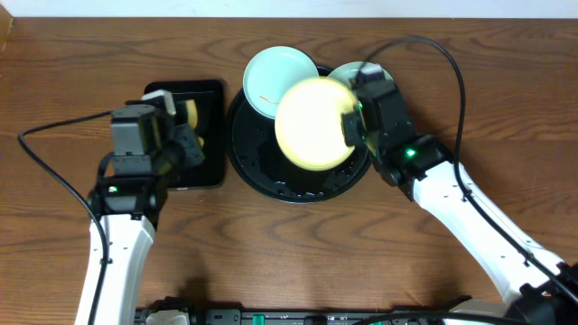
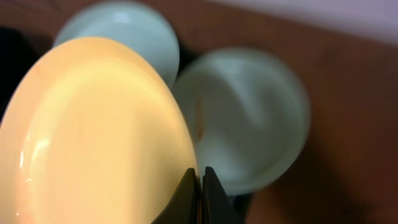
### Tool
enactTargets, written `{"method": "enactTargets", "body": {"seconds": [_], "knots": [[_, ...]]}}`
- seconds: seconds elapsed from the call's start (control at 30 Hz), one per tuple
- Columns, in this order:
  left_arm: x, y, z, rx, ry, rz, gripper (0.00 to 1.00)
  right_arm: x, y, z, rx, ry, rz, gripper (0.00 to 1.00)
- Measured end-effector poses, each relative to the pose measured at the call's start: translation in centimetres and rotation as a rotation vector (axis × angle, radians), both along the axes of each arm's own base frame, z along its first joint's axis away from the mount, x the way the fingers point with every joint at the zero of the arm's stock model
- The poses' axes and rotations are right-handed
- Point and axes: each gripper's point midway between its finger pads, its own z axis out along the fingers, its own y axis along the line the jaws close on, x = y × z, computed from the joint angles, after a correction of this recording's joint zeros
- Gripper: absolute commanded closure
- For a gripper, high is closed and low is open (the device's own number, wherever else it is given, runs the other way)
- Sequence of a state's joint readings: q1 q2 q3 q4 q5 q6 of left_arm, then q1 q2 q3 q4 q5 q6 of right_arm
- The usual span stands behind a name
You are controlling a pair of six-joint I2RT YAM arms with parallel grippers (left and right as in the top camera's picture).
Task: Clean dirty plates on tray and stack at the side
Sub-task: 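Withdraw the left gripper with sponge back over the black tray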
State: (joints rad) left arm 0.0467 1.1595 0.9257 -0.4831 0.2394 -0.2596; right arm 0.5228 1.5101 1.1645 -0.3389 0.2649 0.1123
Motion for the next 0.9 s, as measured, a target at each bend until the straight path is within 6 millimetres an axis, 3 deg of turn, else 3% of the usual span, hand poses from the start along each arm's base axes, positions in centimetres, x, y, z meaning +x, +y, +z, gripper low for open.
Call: {"method": "enactTargets", "body": {"seconds": [0.17,0.3,0.5,0.77,0.9], "knots": [[-1.2,0.3,-3.1,-0.081,0.144,0.006,0.92,0.9,1.7,6.5,-0.262,-0.258,0.047,0.99],[-1.3,0.0,-4.9,-0.105,0.210,-0.011,0.92,-0.1,3.7,9.3,-0.462,-0.385,0.090,0.99],[-1.2,-0.2,-6.2,-0.119,0.252,-0.023,0.92,-1.9,5.5,10.3,-0.643,-0.439,0.137,0.99],[-1.2,-0.2,-6.4,-0.118,0.261,-0.026,0.92,-0.9,4.9,9.1,-0.811,-0.423,0.070,0.99],[-1.2,-0.2,-6.4,-0.118,0.261,-0.026,0.92,-0.6,4.8,8.9,-0.801,-0.428,0.036,0.99]]}}
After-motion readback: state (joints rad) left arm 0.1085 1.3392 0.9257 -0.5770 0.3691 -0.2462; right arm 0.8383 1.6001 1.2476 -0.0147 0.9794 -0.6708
